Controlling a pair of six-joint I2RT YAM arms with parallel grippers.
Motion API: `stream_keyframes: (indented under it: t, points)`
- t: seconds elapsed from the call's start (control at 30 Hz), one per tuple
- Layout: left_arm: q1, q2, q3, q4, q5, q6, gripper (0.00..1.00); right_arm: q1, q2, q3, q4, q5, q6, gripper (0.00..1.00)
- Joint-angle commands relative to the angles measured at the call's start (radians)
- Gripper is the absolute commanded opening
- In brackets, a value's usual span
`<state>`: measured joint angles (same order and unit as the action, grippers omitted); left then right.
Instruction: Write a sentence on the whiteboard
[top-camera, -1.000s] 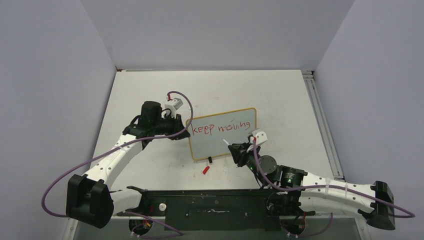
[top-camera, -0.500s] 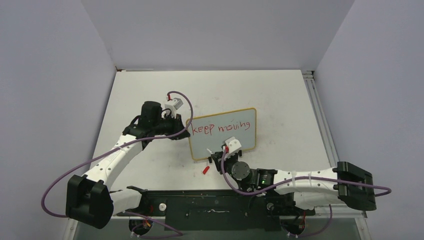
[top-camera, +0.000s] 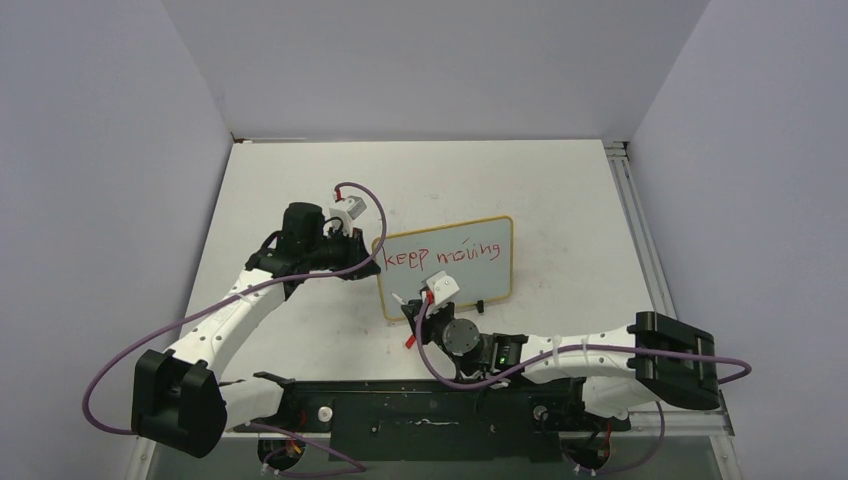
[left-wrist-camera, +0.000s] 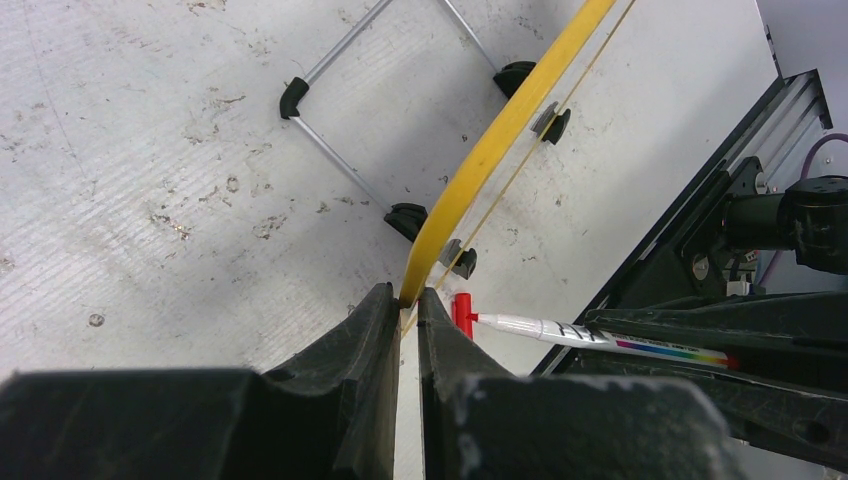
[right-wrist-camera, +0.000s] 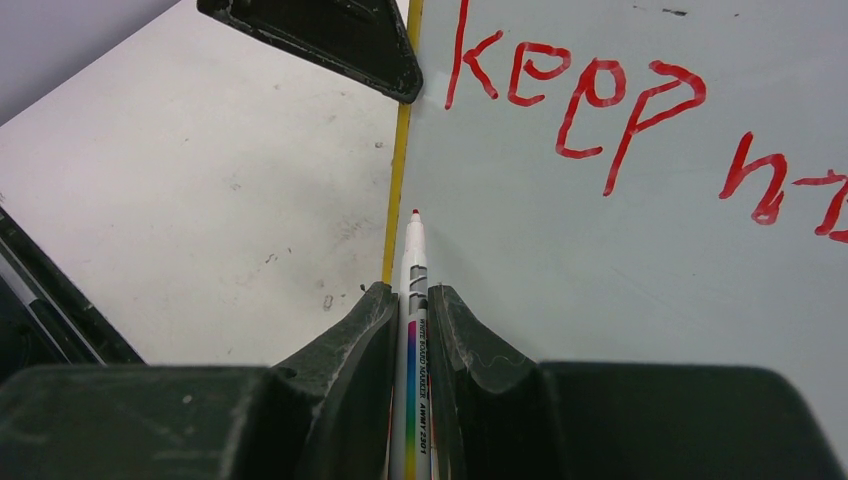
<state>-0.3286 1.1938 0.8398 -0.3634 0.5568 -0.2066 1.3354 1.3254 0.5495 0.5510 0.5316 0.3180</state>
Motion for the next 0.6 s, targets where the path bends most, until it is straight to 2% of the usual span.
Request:
stream_keyframes:
  t: [0.0, 0.57]
  points:
    - [-0.001, -0.023, 0.005, 0.037, 0.002, -0.019, 0.00, -0.012, 0.016, 0.039, 0.074, -0.015, -0.008, 0.05]
    - [-0.004, -0.022, 0.005, 0.037, 0.003, -0.019, 0.00, -0.045, 0.065, 0.040, 0.081, -0.015, 0.005, 0.05]
